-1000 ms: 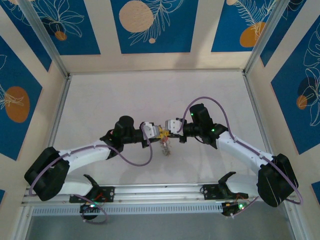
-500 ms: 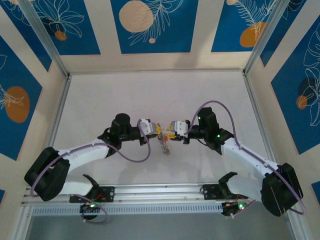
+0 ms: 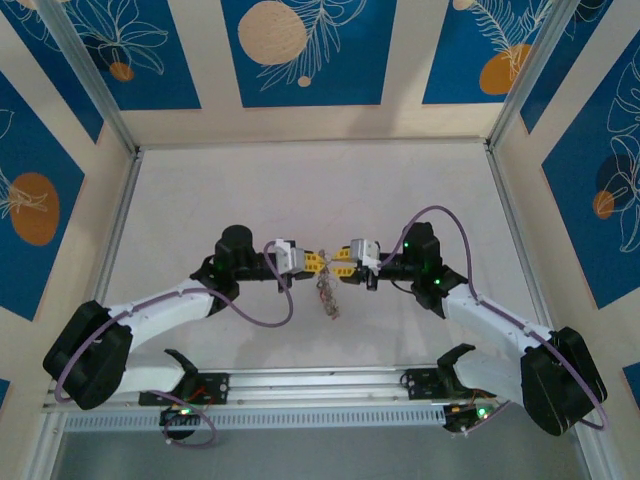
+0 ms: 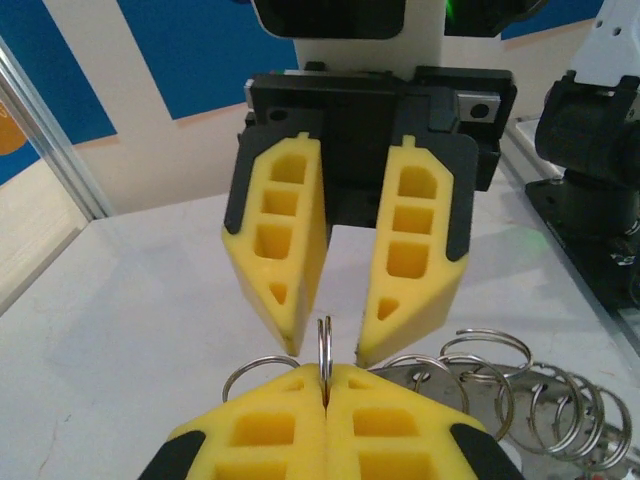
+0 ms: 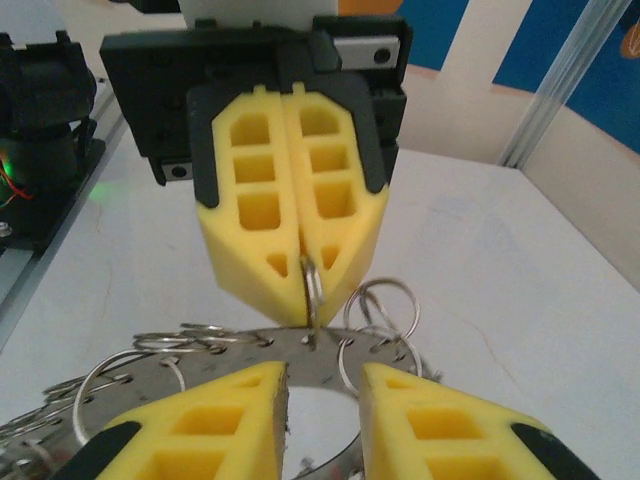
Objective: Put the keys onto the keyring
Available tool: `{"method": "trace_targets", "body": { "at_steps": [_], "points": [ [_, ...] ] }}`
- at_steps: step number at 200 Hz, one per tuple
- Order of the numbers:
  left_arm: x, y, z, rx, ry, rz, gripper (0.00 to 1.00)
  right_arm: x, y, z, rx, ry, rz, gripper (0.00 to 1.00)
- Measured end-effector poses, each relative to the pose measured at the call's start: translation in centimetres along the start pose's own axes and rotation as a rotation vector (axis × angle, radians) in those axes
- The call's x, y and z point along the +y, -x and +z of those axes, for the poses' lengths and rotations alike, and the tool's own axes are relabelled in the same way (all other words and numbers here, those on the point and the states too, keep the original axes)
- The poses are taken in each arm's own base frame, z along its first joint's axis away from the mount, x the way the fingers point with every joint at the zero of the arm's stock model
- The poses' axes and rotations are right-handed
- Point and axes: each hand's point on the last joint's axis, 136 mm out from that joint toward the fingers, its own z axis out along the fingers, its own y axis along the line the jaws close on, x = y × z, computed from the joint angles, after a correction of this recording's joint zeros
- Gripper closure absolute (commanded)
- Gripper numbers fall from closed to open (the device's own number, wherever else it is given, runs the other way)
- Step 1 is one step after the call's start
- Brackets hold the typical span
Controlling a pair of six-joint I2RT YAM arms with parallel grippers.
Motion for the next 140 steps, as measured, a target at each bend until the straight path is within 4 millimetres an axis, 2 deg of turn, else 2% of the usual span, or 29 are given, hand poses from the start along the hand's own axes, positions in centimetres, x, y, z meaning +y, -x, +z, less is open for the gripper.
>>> {"method": "trace_targets", "body": {
  "at_steps": [38,74,104,129,140],
  "points": [
    [-0.3,0.2,0.0,-0.012,-0.016,-0.014,1.00,0.2,1.4,0.1,-0.051,0.017,-0.012,0.77],
    [-0.2,0.7,0.0,-0.027,-0.016,-0.014,1.00,0.6,1.6,0.5,-0.063,0.032,-0.015,0.79],
    [-0.1,0.8,-0.1,-0.030,-0.013,-0.021,1.00,0.6,1.3,0.7,-0.062,0.042,-0.005,0.94],
    [-0.1,0.8,-0.2,-0.032,-0.011,-0.023,1.00,0.6,1.3,0.8,-0.065,0.041,-0.006,1.00],
    [-0.1,0.8,-0.2,-0.031,-0.011,-0.025,0.86,0.7,1.3,0.8,-0.065,0.043,-0.007,1.00]
  ]
}}
